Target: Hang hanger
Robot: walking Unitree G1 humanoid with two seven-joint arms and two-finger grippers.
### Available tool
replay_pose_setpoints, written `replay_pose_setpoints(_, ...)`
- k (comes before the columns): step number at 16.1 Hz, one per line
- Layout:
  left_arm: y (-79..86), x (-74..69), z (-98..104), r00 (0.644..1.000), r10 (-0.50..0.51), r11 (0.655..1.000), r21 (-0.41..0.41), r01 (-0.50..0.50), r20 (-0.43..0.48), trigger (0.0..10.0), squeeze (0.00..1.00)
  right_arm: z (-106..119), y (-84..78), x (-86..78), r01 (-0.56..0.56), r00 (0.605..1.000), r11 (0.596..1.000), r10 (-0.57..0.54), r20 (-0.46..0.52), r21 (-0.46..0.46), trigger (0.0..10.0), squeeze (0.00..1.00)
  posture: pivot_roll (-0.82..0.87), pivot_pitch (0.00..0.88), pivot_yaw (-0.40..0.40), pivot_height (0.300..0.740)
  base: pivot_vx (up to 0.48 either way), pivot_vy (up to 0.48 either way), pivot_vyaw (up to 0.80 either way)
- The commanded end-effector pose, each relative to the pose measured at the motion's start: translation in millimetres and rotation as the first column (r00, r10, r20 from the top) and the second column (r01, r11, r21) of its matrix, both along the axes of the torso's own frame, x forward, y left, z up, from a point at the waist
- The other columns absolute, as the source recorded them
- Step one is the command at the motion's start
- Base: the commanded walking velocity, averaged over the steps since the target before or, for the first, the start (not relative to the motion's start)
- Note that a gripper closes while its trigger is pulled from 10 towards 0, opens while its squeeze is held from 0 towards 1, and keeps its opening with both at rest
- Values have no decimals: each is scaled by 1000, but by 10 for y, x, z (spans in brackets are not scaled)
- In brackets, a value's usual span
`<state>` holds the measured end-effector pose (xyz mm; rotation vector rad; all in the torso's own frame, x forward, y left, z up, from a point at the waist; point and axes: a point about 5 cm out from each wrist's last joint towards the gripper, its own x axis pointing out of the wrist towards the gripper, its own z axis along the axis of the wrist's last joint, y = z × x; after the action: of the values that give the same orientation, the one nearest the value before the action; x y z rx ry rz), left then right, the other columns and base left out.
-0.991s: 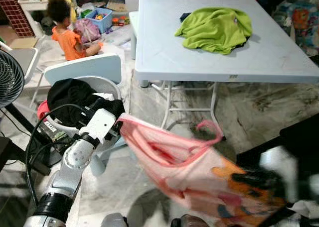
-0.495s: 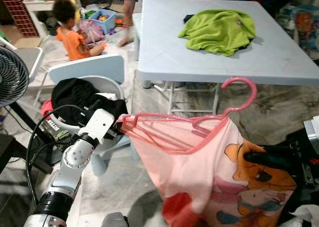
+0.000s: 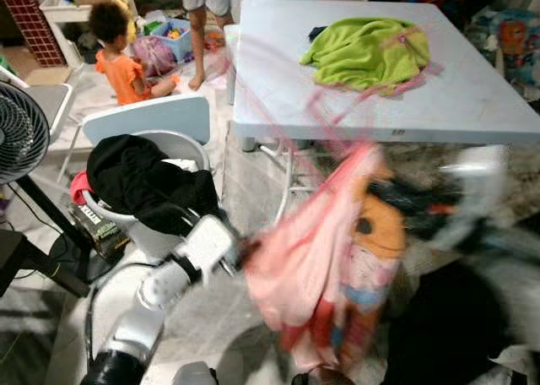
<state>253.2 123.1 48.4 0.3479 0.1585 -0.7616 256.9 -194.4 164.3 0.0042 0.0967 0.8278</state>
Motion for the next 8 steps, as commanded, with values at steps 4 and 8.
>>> replay_pose_setpoints(4, 13, -137, 7, 988, -153, 985, 79, 155, -29, 10000, 1000, -388, -4, 248, 84, 992, 898, -34, 122, -431, 10000, 0, -45, 6, -24, 740, 0, 0, 0)
replay_pose_setpoints(8, 221, -208, 38, 982, -186, 978, 94, 188, -30, 10000, 1000, -447, -81, 224, -103, 979, 799, 186, 81, -593, 10000, 0, -38, 9, -32, 740, 0, 0, 0)
